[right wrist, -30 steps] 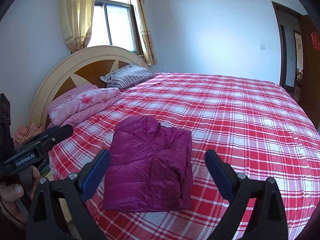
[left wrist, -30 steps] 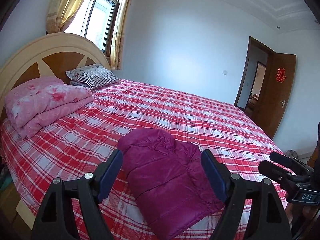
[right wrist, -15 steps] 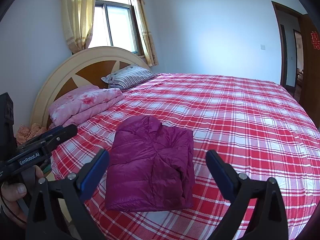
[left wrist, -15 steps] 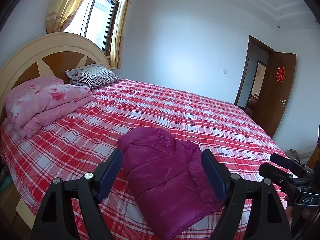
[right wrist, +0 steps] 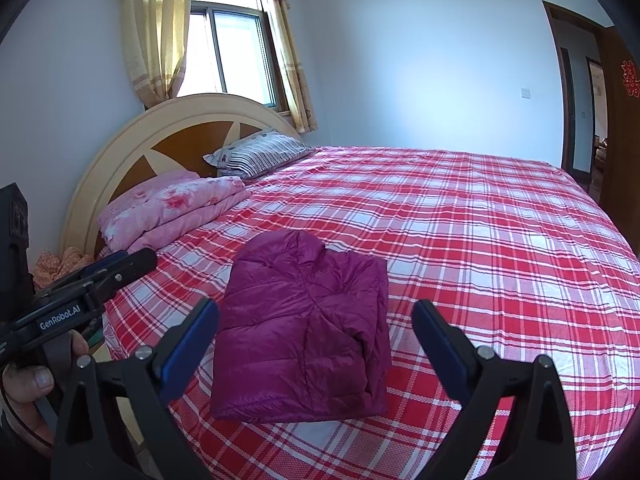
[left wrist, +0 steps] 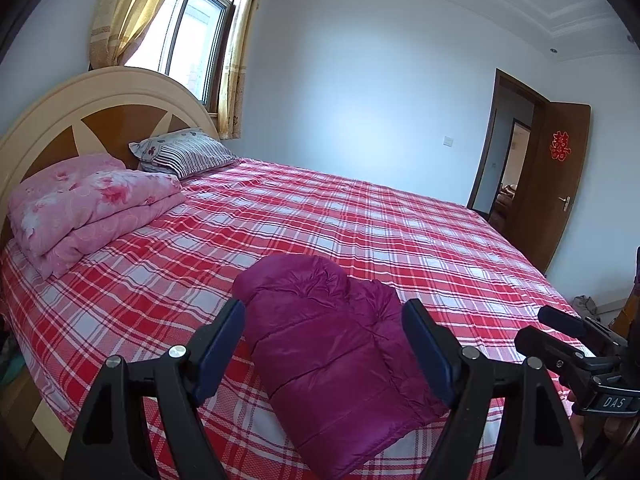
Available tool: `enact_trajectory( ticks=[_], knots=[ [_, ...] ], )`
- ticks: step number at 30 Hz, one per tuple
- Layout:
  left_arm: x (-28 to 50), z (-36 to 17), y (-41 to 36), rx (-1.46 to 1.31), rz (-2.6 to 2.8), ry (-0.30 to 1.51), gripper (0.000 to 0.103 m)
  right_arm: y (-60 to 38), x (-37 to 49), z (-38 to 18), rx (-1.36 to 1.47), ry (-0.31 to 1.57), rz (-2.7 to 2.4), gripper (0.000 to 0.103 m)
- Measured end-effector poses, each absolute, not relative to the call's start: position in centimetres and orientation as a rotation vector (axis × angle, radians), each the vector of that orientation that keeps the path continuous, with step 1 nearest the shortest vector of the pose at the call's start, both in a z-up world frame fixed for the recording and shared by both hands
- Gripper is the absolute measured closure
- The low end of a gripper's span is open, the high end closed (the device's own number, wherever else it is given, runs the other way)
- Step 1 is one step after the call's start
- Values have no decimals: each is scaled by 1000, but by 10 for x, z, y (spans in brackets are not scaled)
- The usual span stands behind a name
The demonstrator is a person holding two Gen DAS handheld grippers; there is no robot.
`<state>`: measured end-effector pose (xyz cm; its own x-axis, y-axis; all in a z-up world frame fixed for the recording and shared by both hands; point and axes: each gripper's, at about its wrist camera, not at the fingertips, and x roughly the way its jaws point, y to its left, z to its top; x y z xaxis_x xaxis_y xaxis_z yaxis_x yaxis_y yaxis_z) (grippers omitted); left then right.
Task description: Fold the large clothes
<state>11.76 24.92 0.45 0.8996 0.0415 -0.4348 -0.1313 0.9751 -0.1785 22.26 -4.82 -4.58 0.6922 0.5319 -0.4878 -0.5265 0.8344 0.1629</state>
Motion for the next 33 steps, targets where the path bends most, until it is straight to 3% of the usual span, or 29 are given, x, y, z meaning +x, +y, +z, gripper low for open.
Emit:
enact_trajectory(
  ticks=[13,16,33],
  knots=[
    [118,3,255,-204,142,455,21,-52,217,-39,42,498,591,4],
    [120,3,258,-208,156,462,10,-51,218,-39,42,505,594,4],
    [123,-6,262,-176,207,473,9,-47,217,-43,36,515,598,4]
  ],
)
